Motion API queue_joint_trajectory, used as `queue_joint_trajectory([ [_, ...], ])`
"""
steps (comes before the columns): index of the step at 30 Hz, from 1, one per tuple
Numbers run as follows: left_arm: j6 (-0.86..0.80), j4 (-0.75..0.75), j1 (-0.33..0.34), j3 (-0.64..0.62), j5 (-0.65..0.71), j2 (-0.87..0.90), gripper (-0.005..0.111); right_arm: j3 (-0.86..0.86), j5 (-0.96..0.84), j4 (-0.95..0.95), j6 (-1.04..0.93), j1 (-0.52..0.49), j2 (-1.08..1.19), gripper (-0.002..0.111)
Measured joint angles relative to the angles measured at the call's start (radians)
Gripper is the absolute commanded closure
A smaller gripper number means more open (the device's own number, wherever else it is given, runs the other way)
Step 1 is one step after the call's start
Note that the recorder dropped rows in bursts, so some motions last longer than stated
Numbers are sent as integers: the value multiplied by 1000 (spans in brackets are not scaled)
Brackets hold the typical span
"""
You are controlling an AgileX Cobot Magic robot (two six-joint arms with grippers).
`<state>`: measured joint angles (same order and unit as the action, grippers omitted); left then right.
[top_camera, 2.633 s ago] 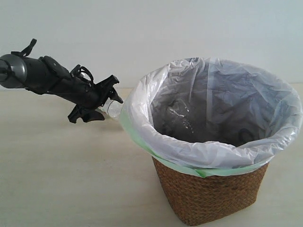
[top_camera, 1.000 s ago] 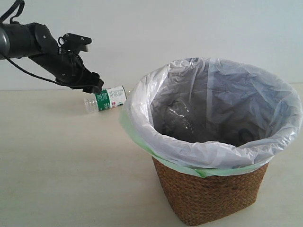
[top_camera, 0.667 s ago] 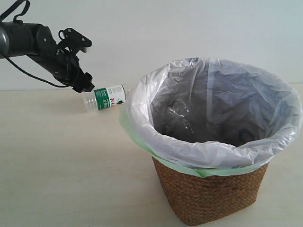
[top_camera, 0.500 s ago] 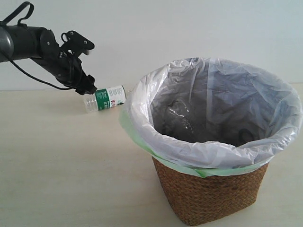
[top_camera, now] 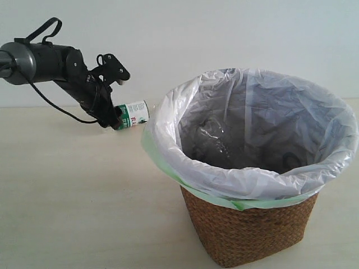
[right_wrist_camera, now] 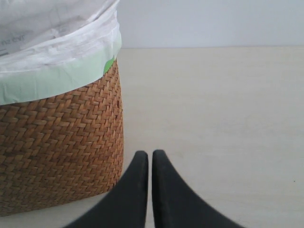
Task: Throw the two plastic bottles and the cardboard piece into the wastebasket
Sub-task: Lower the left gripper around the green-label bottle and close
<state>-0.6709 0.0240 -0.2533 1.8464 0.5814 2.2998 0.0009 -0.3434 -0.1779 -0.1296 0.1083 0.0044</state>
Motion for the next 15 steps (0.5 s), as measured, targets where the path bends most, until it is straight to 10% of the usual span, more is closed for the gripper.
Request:
queue_joint_trajectory([
  [15, -11, 61, 0, 0, -63, 32, 37, 0, 0, 0, 0, 0, 0, 108],
])
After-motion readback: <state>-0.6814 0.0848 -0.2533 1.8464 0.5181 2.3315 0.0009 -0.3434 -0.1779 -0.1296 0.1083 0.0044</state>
